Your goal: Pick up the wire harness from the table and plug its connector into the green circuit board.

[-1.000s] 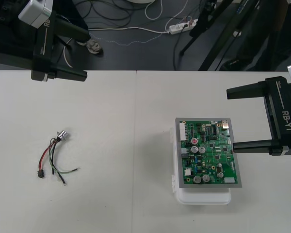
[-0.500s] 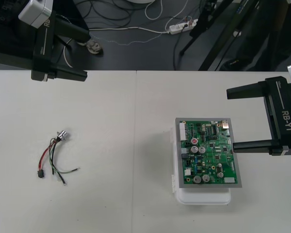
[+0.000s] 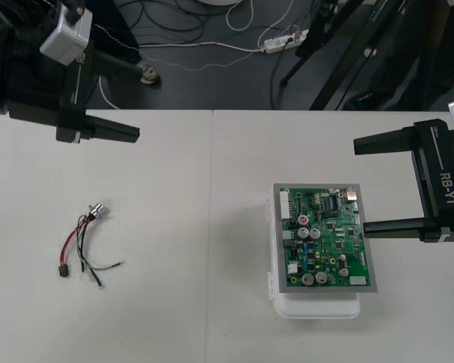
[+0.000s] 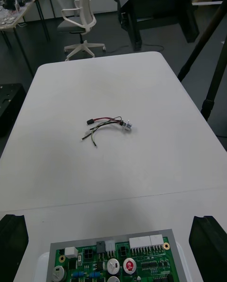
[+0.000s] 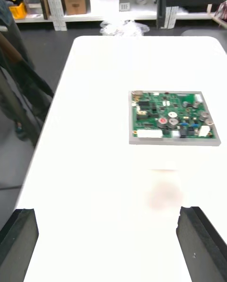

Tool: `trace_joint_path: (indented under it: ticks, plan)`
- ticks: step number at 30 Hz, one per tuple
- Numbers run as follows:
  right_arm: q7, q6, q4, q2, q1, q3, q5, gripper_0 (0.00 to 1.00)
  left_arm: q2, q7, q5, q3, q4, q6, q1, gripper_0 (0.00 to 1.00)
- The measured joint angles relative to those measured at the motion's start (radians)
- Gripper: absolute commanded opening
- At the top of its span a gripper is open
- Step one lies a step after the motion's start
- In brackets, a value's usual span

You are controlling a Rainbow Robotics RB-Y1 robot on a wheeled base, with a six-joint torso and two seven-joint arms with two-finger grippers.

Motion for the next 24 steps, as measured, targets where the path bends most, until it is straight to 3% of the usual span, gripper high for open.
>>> trace_joint_path:
  ticks: [15, 19, 24]
  plan:
    - [0.0, 0.0, 0.019, 0.003, 0.014, 0.001, 0.001, 1.0, -0.022, -0.02, -0.021, 0.002, 0.001, 0.0, 0.028, 0.86]
    - [0.0, 0.0, 0.05, 0.004, 0.019, 0.001, -0.002, 1.0, -0.016, -0.174, -0.037, 0.002, 0.001, 0.0, 0.028, 0.87]
    - [0.011, 0.0, 0.062, 0.004, 0.025, 0.0, -0.014, 1.0, 0.011, -0.519, -0.055, 0.002, 0.001, -0.002, 0.028, 0.86]
